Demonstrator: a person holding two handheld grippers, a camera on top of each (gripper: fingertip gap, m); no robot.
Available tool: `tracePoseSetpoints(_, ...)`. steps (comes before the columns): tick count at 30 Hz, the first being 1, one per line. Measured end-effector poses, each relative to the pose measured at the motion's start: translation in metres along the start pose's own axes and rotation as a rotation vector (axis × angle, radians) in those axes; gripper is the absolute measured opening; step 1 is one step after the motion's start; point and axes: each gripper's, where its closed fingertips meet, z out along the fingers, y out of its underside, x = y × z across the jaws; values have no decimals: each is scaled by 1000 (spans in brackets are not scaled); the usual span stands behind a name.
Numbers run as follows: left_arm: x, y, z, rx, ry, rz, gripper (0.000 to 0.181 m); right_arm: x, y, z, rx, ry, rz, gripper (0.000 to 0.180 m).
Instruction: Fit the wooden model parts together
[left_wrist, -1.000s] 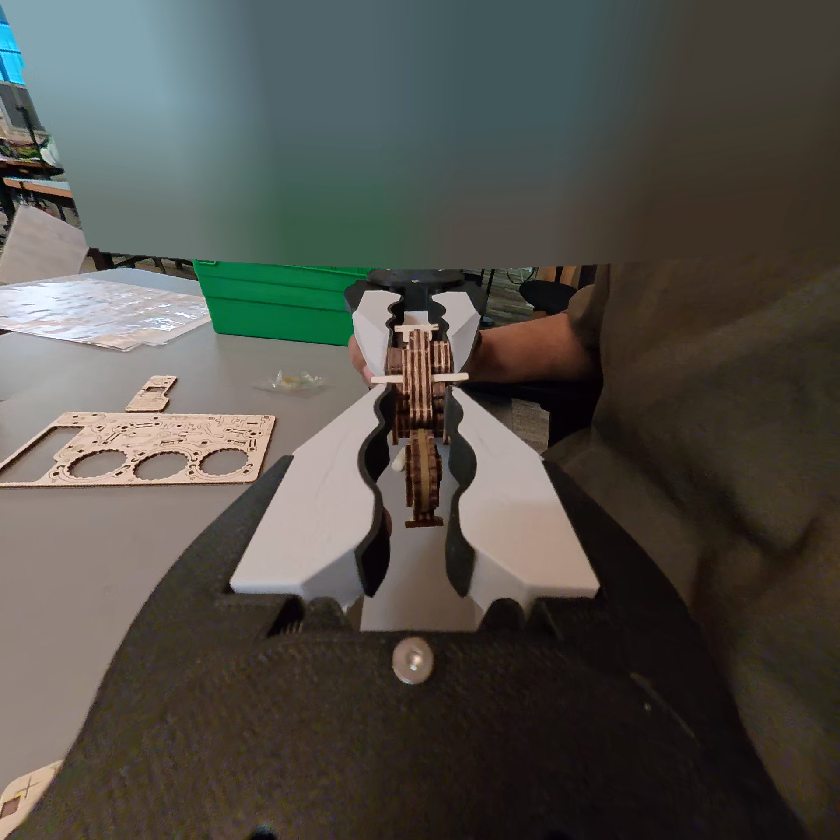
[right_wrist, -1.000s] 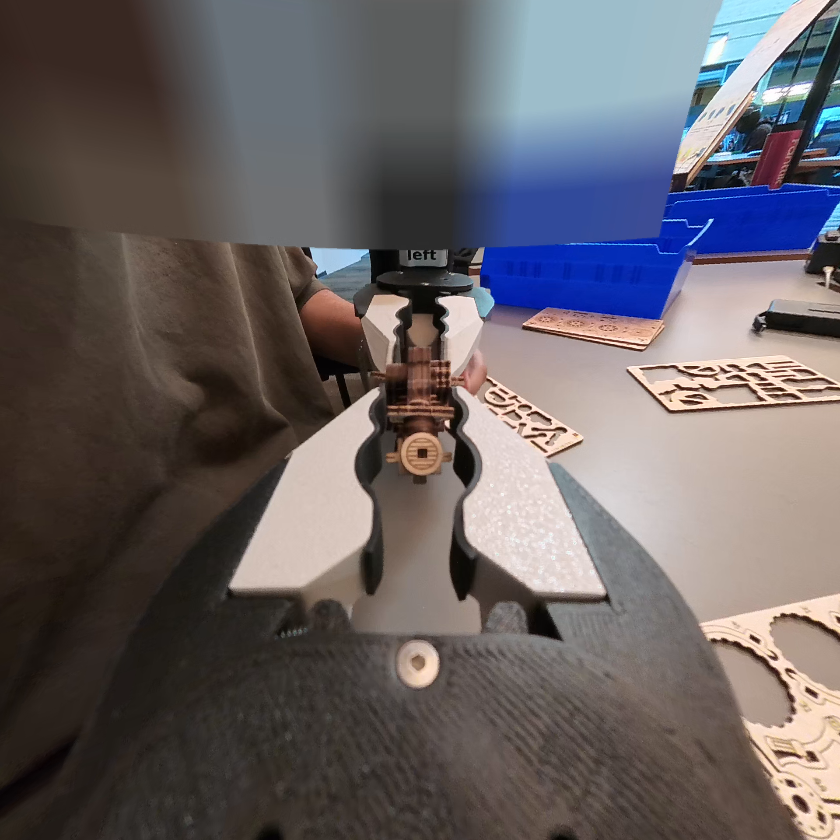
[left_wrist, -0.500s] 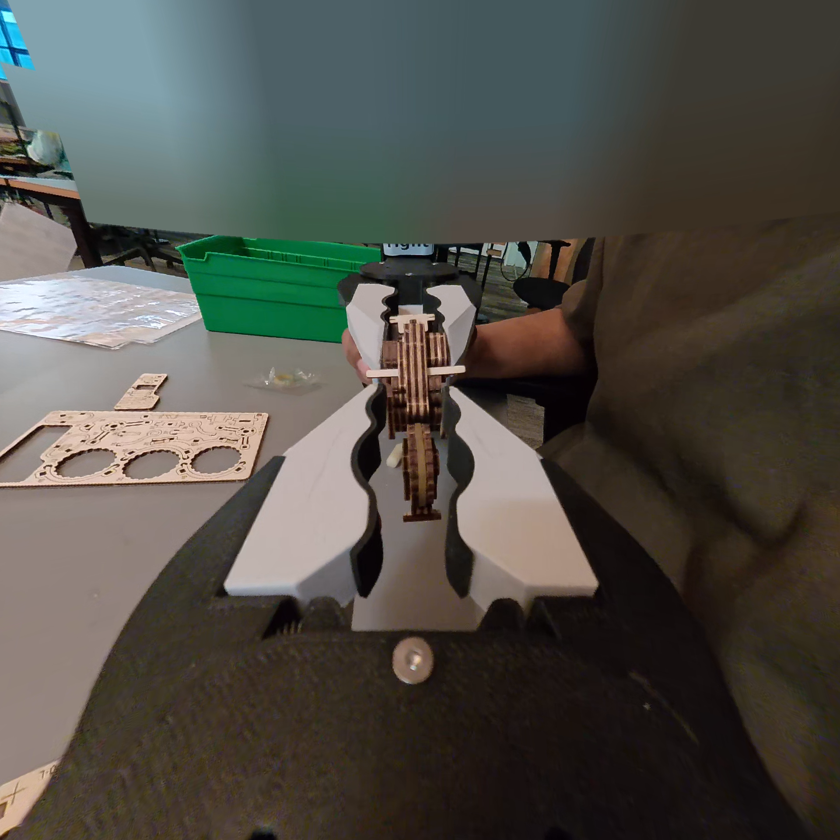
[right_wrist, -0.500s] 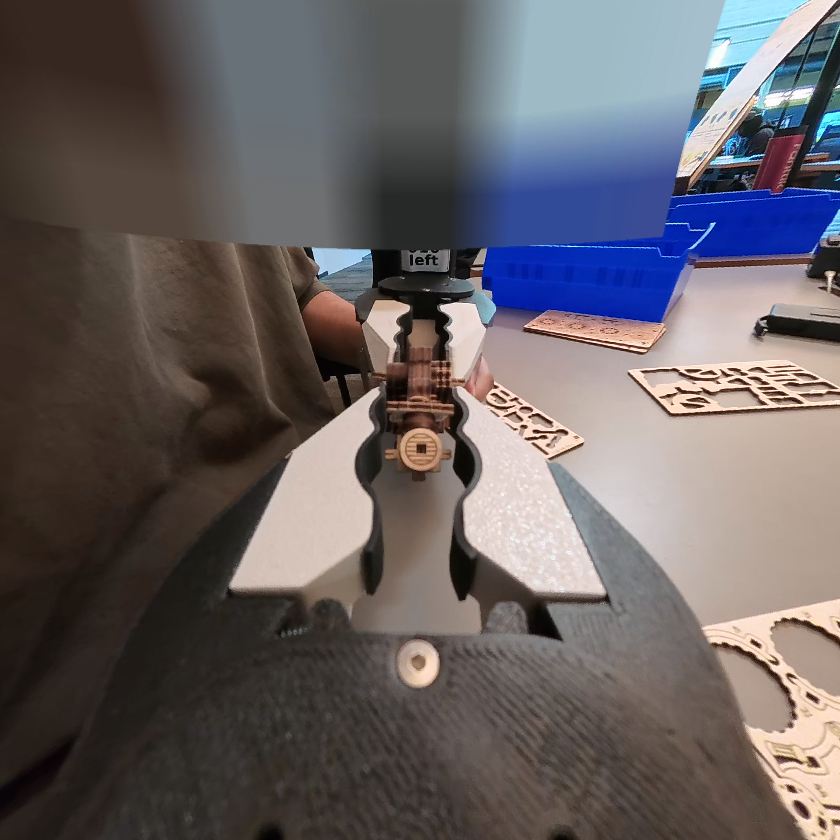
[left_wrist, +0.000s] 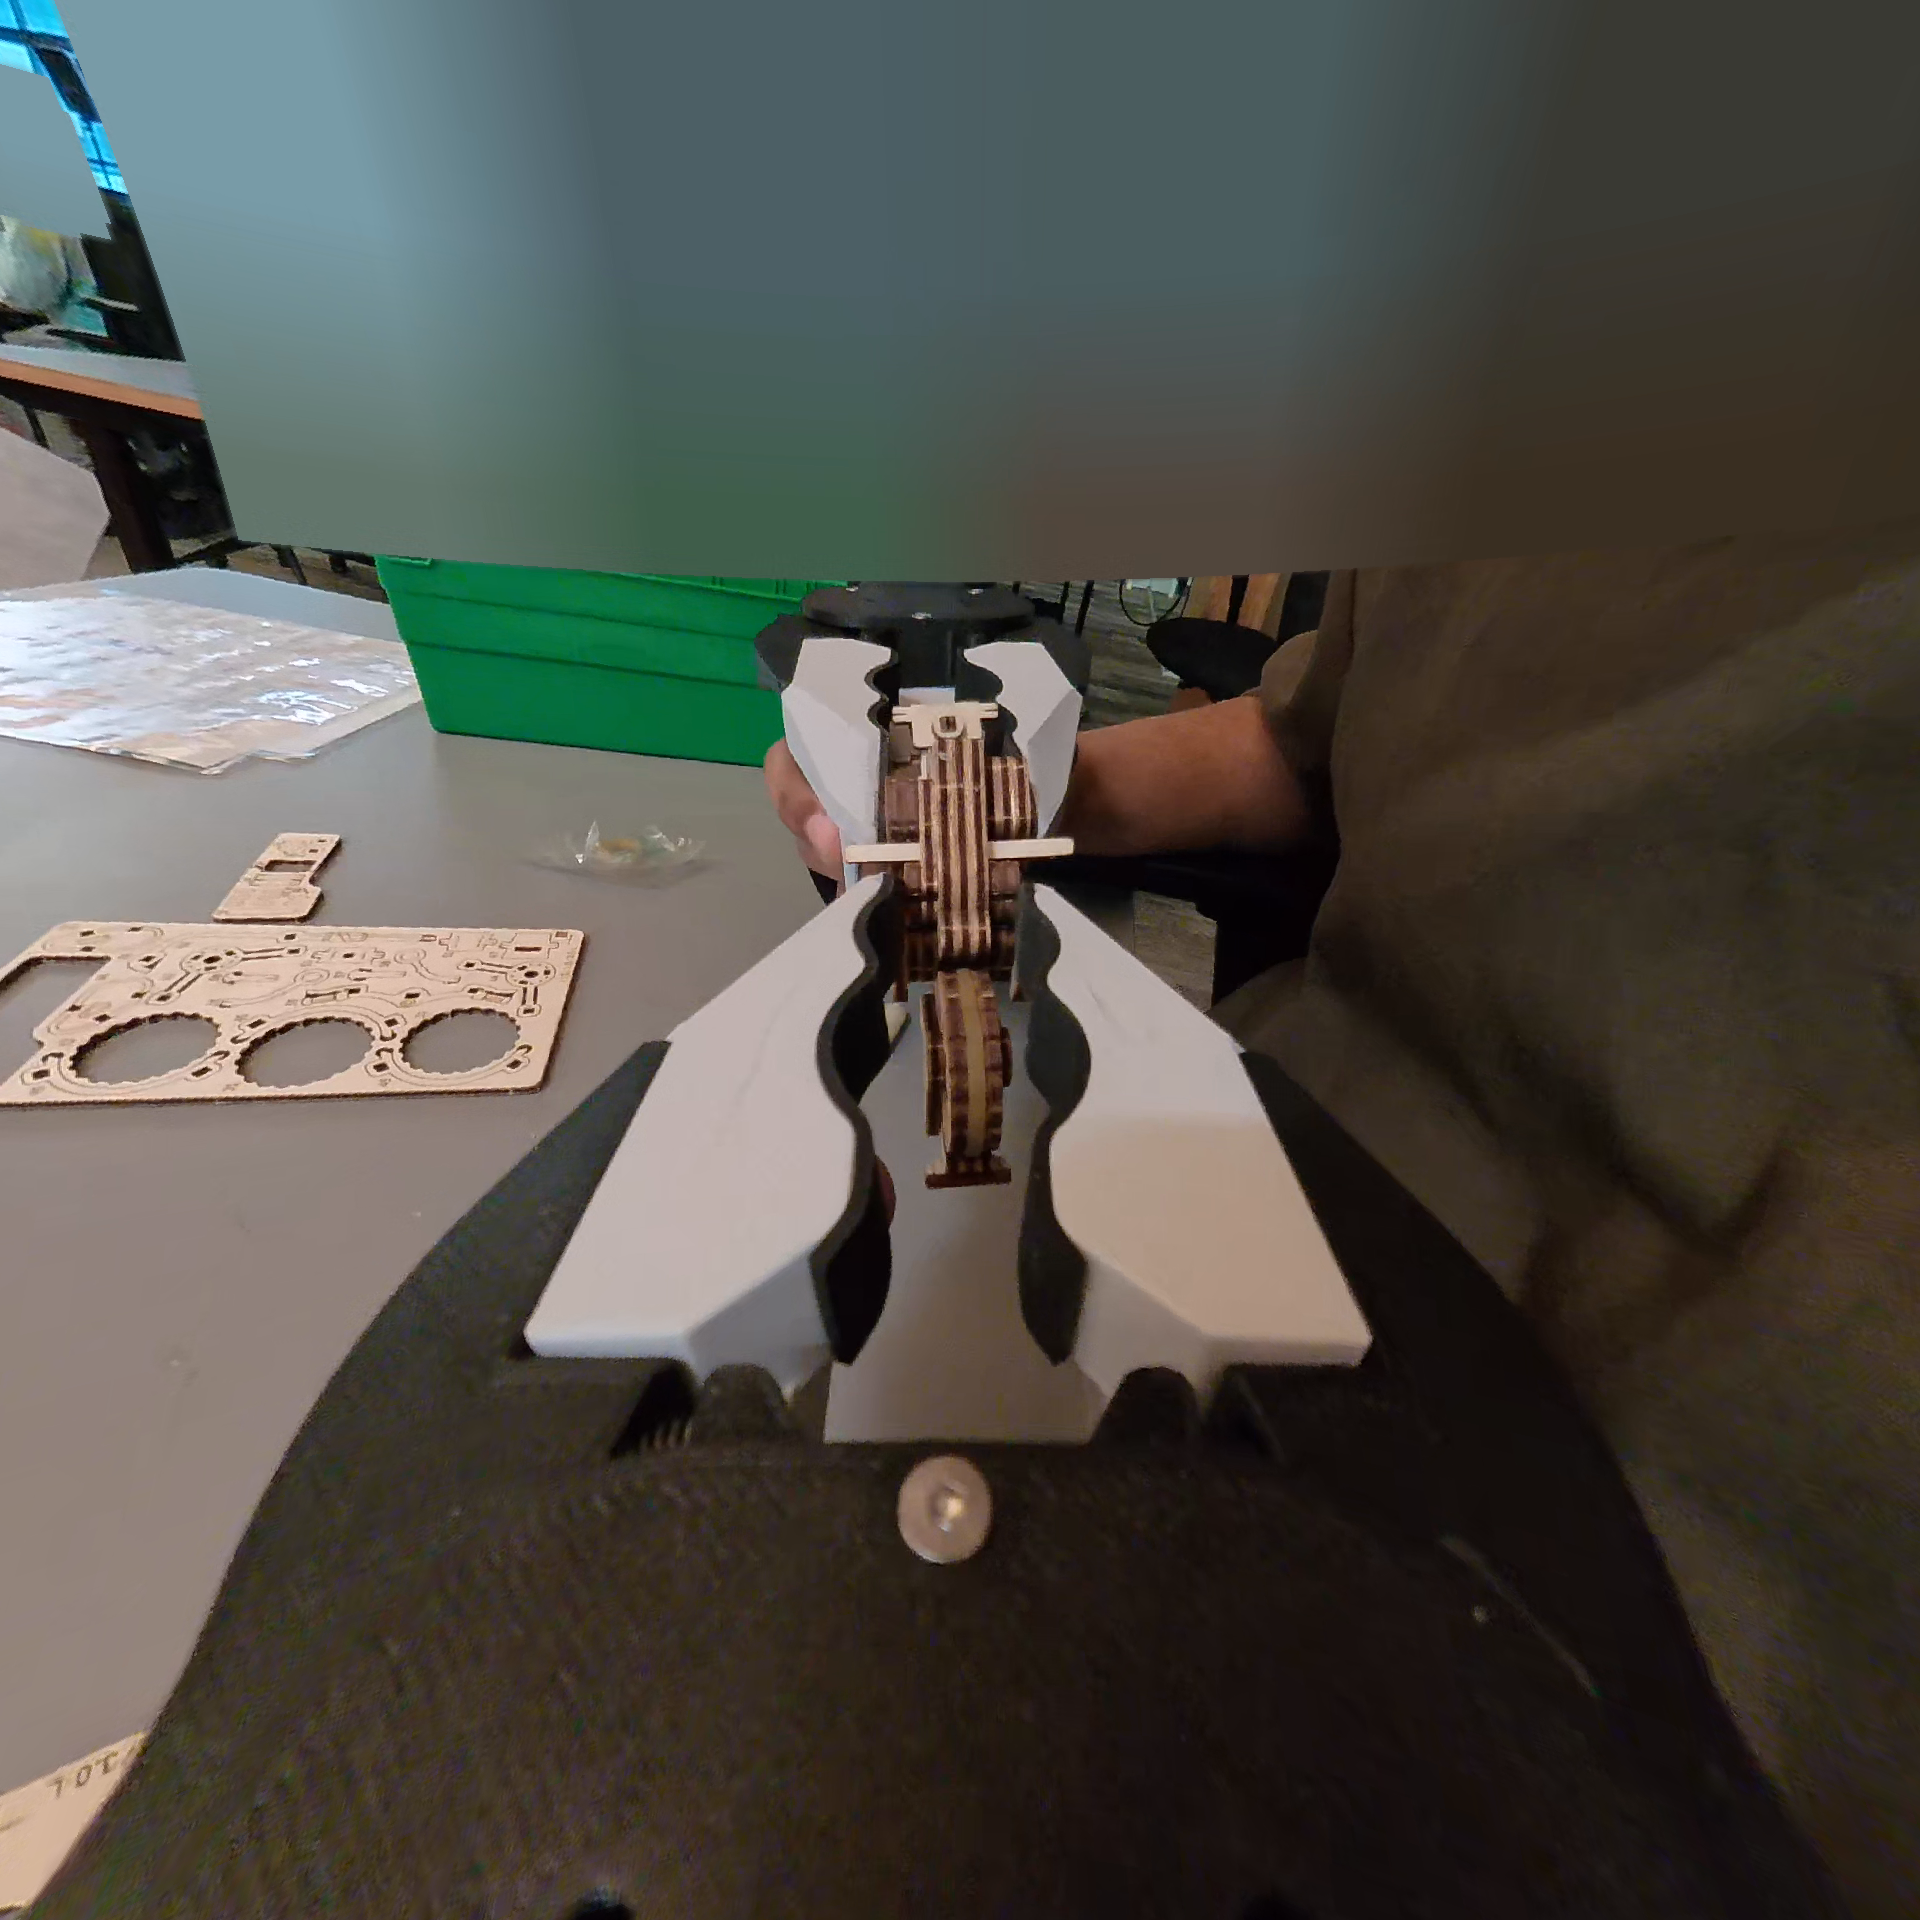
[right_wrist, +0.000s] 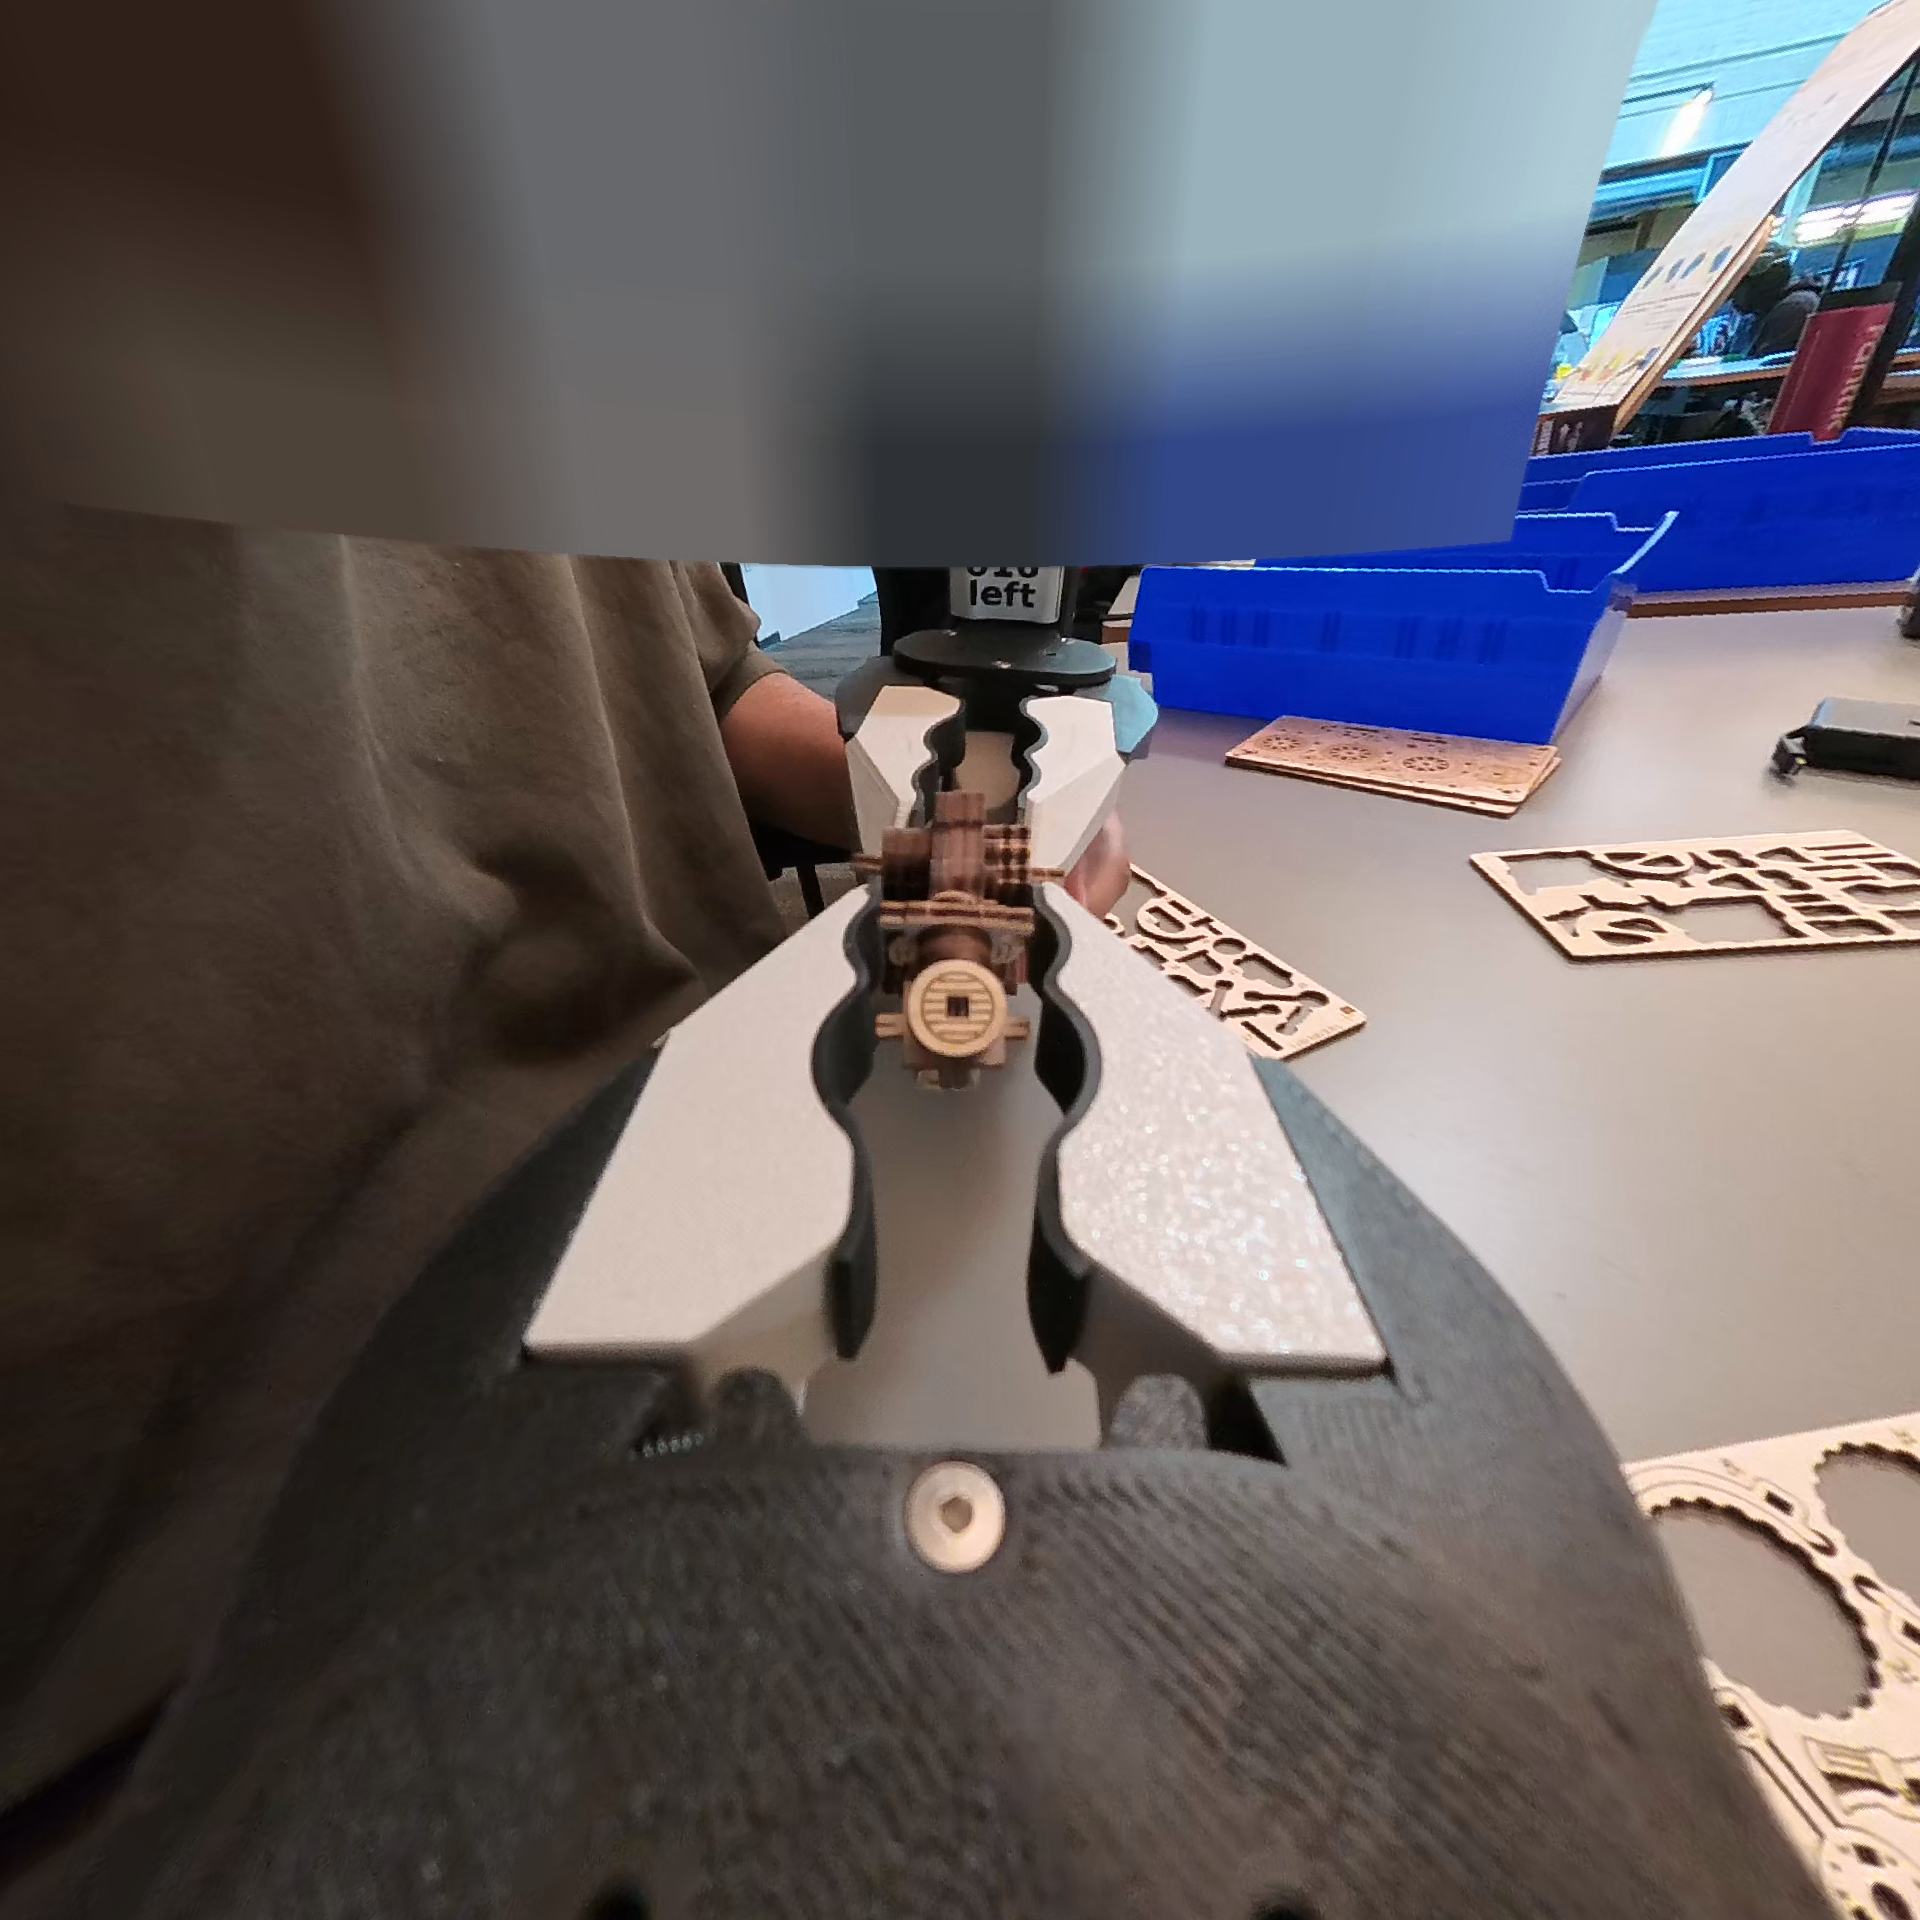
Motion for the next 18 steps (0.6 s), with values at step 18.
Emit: tracePoseSetpoints(18,-3,9,6,-21,-53,48,45,2,-9,-4,60,6,22,25)
